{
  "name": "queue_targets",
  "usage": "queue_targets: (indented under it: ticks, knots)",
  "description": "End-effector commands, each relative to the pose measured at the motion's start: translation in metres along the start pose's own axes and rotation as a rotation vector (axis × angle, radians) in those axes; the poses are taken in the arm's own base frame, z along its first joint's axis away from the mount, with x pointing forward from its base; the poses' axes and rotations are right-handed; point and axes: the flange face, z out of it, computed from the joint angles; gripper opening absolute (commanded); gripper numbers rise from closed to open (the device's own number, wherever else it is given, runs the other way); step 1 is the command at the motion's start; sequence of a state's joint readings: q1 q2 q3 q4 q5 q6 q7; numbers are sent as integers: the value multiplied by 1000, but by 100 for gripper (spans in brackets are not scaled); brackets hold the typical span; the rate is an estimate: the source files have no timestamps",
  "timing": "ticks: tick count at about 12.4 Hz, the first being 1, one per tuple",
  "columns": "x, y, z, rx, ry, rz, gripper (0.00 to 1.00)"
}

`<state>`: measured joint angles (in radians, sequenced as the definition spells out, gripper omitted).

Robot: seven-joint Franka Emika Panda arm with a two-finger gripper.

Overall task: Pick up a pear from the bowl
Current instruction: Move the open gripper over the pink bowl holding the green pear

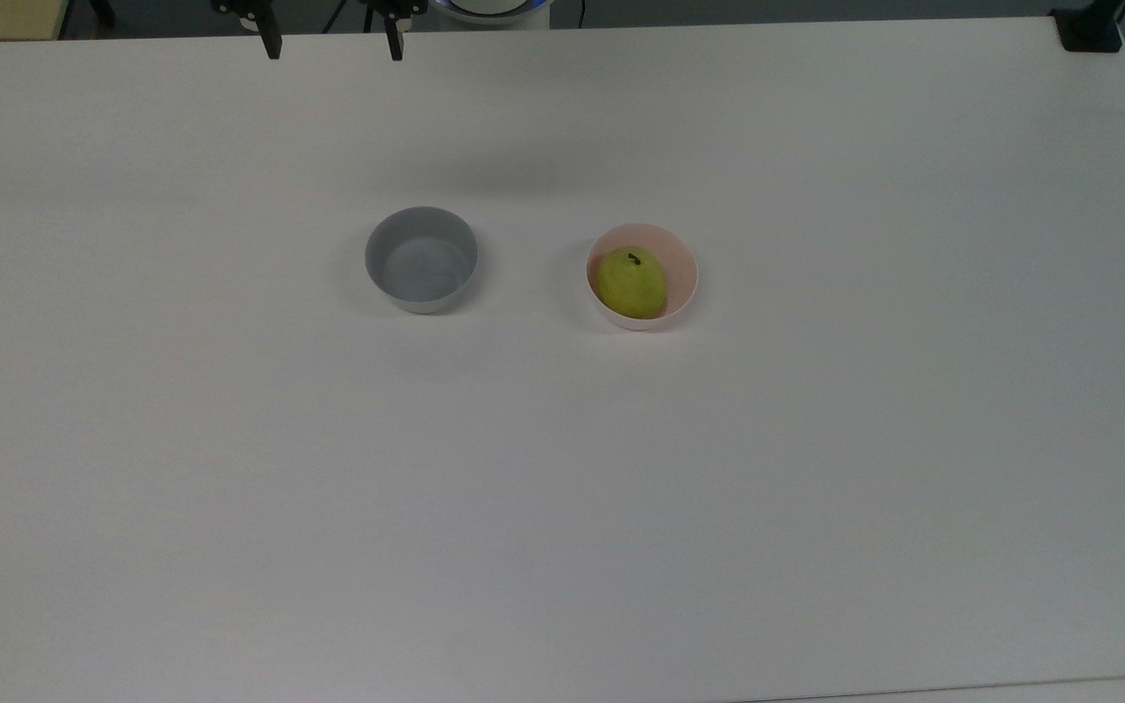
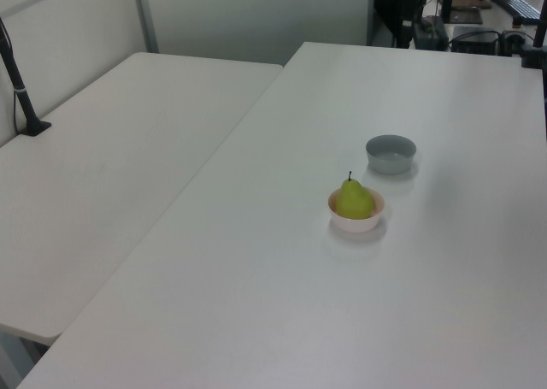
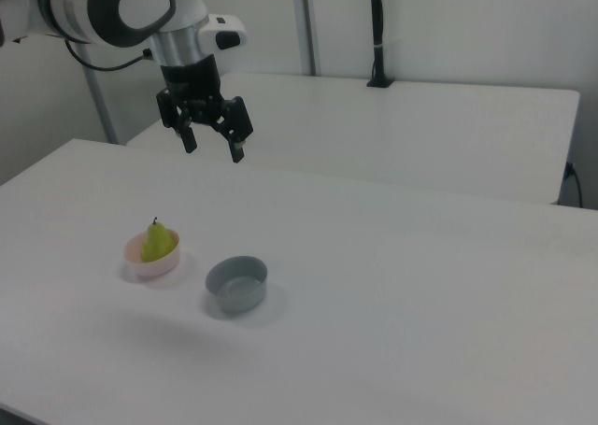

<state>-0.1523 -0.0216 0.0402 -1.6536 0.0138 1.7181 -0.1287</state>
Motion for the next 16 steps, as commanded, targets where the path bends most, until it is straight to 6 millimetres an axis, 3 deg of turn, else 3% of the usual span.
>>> queue_targets:
  ticks: [1, 12, 16]
  knots:
    - [5, -4, 1, 18, 13, -8, 100]
    - [6, -7, 5, 16, 5, -36, 100]
    - [15, -20, 31, 30, -38, -291, 100]
